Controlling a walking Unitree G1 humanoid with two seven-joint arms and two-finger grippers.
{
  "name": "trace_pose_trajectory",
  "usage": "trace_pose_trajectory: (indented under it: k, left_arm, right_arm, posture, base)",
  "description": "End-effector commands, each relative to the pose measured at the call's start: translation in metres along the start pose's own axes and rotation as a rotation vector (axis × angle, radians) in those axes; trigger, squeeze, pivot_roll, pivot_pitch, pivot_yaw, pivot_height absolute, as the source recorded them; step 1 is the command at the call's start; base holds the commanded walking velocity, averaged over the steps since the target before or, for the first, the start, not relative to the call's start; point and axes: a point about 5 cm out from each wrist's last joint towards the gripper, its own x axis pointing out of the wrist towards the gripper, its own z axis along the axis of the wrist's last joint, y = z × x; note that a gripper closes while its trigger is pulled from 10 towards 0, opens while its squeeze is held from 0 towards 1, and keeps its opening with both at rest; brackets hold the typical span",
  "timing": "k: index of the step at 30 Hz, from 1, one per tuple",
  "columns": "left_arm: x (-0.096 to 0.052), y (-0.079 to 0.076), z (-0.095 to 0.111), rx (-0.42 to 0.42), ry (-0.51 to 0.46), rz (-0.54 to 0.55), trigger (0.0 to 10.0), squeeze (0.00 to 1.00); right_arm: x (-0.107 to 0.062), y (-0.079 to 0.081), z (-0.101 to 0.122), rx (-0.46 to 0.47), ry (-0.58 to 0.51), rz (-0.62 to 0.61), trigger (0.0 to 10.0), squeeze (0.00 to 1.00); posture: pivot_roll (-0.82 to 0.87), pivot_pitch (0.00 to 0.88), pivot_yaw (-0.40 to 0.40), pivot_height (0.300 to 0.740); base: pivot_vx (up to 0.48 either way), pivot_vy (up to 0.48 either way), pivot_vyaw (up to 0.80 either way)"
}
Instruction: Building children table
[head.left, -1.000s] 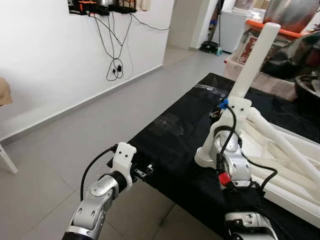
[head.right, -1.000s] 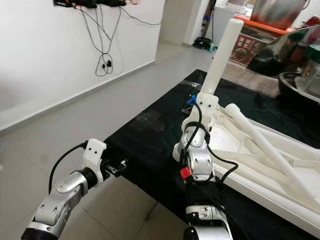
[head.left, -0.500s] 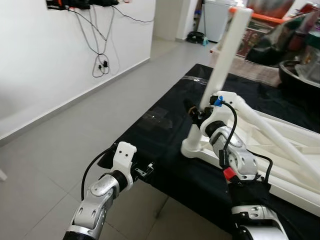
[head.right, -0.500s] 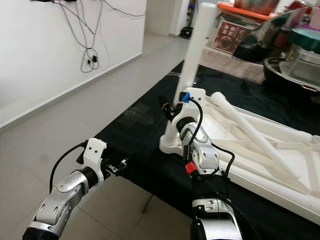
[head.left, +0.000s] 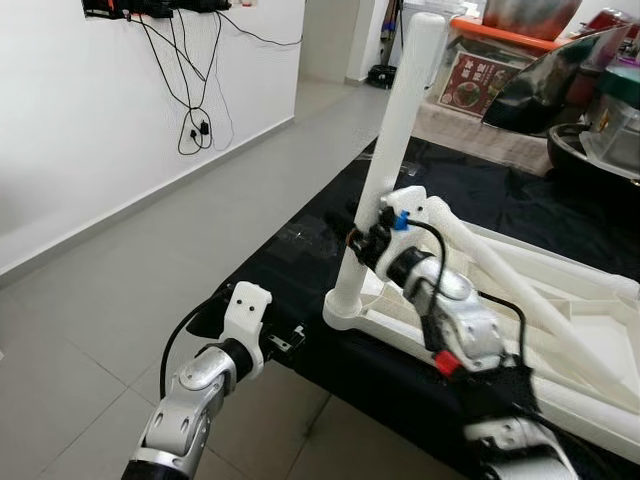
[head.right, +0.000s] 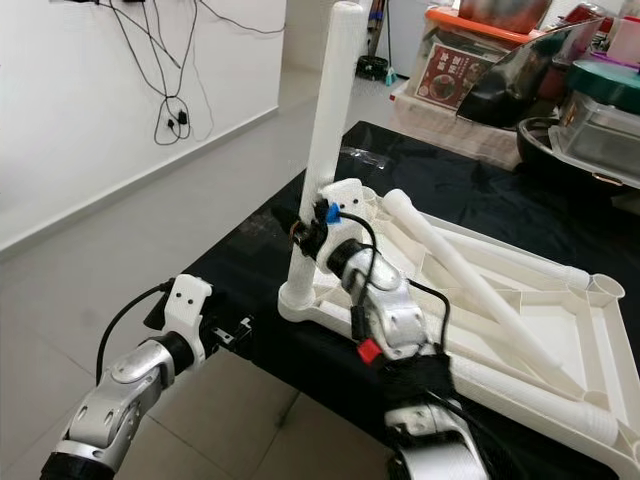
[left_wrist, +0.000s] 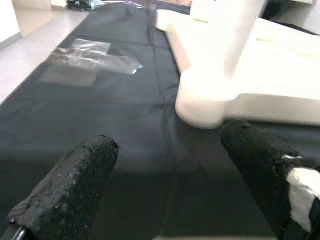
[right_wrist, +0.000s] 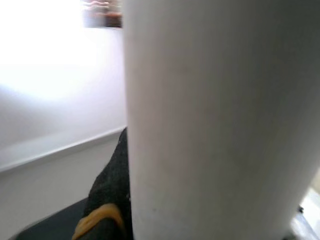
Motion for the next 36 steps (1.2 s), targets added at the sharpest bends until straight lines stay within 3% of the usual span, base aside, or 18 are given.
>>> trace_pose_trajectory:
  k: [1, 7, 10, 14, 15, 17, 18, 21, 23, 24, 25, 26, 28, 29, 31, 36]
  left_arm:
    - [-0.001, 0.001, -0.003, -0.005, 0.011, 0.005, 10.0, 0.0]
    - [0.0, 0.0, -0.002, -0.01, 0.007, 0.003, 10.0, 0.0]
    - [-0.003, 0.002, -0.004, -0.015, 0.008, 0.011, 10.0, 0.0]
    - [-0.003, 0.002, -0.005, -0.017, 0.01, 0.013, 10.0, 0.0]
    - [-0.003, 0.001, -0.005, -0.018, 0.01, 0.013, 10.0, 0.0]
    - [-0.002, 0.0, -0.004, -0.019, 0.008, 0.011, 10.0, 0.0]
    - [-0.001, 0.0, -0.003, -0.019, 0.006, 0.011, 10.0, 0.0]
    - [-0.001, 0.0, -0.003, -0.019, 0.006, 0.011, 10.0, 0.0]
    - [-0.001, 0.001, -0.003, -0.018, 0.005, 0.013, 10.0, 0.0]
    - [-0.002, 0.002, -0.003, -0.018, 0.005, 0.014, 10.0, 0.0]
    - [-0.002, 0.002, -0.003, -0.018, 0.005, 0.014, 10.0, 0.0]
    - [-0.002, 0.002, -0.003, -0.018, 0.006, 0.014, 10.0, 0.0]
    - [-0.003, 0.002, -0.003, -0.017, 0.008, 0.013, 10.0, 0.0]
    - [-0.003, 0.002, -0.003, -0.017, 0.008, 0.013, 10.0, 0.0]
    - [-0.002, 0.001, -0.003, -0.017, 0.008, 0.011, 10.0, 0.0]
    - [-0.001, 0.001, -0.002, -0.016, 0.005, 0.011, 10.0, 0.0]
  right_arm:
    - [-0.012, -0.049, -0.022, -0.032, 0.075, -0.341, 0.0, 0.0]
    - [-0.028, -0.049, -0.04, -0.023, 0.147, -0.396, 0.0, 0.0]
    - [-0.037, -0.04, -0.045, -0.025, 0.165, -0.425, 0.0, 0.0]
    - [-0.036, -0.029, -0.048, -0.022, 0.194, -0.386, 0.0, 0.0]
    - [-0.033, -0.022, -0.05, -0.008, 0.22, -0.347, 10.0, 0.0]
    - [-0.03, -0.009, -0.049, 0.025, 0.201, -0.268, 10.0, 0.0]
    - [-0.029, -0.006, -0.044, 0.028, 0.169, -0.238, 10.0, 1.0]
    - [-0.029, -0.006, -0.044, 0.028, 0.169, -0.238, 10.0, 1.0]
    - [-0.026, -0.001, -0.037, 0.048, 0.136, -0.17, 10.0, 1.0]
    - [-0.021, 0.006, -0.025, 0.083, 0.076, -0.045, 10.0, 0.32]
    - [-0.021, 0.006, -0.025, 0.083, 0.076, -0.045, 10.0, 0.32]
    - [-0.018, 0.014, -0.01, 0.142, 0.005, 0.101, 10.0, 0.0]
    - [-0.021, 0.023, 0.013, 0.178, -0.098, 0.339, 10.0, 0.0]
    - [-0.021, 0.023, 0.013, 0.178, -0.098, 0.339, 10.0, 0.0]
    - [-0.024, 0.027, 0.022, 0.117, -0.133, 0.501, 10.0, 0.0]
    - [-0.023, 0.025, 0.022, 0.073, -0.127, 0.568, 10.0, 0.0]
  posture:
    - [0.01, 0.0, -0.13, 0.74]
    - [0.02, 0.0, -0.136, 0.74]
    - [0.02, 0.0, -0.136, 0.74]
    - [0.01, 0.0, -0.137, 0.74]
    - [0.01, 0.0, -0.138, 0.74]
    - [0.02, 0.0, -0.139, 0.74]
    - [0.02, 0.0, -0.139, 0.74]
    - [0.02, 0.0, -0.139, 0.74]
    - [0.02, 0.0, -0.139, 0.74]
    - [0.02, 0.0, -0.136, 0.74]
    - [0.02, 0.0, -0.136, 0.74]
    - [0.01, 0.0, -0.134, 0.74]
    - [0.01, 0.0, -0.135, 0.74]
    - [0.01, 0.0, -0.135, 0.74]
    - [0.01, 0.0, -0.135, 0.74]
    - [0.02, 0.0, -0.141, 0.74]
  base:
    - [0.0, 0.0, 0.0]
    - [0.0, 0.0, 0.0]
    - [0.0, 0.0, 0.0]
    - [0.0, 0.0, 0.0]
    - [0.0, 0.0, 0.0]
    - [0.0, 0.0, 0.0]
    - [0.0, 0.0, 0.0]
    - [0.0, 0.0, 0.0]
    - [0.0, 0.0, 0.0]
    - [0.0, 0.0, 0.0]
    - [0.0, 0.0, 0.0]
    - [0.0, 0.0, 0.0]
    - [0.0, 0.0, 0.0]
    - [0.0, 0.0, 0.0]
    - [0.0, 0.0, 0.0]
    - [0.0, 0.0, 0.0]
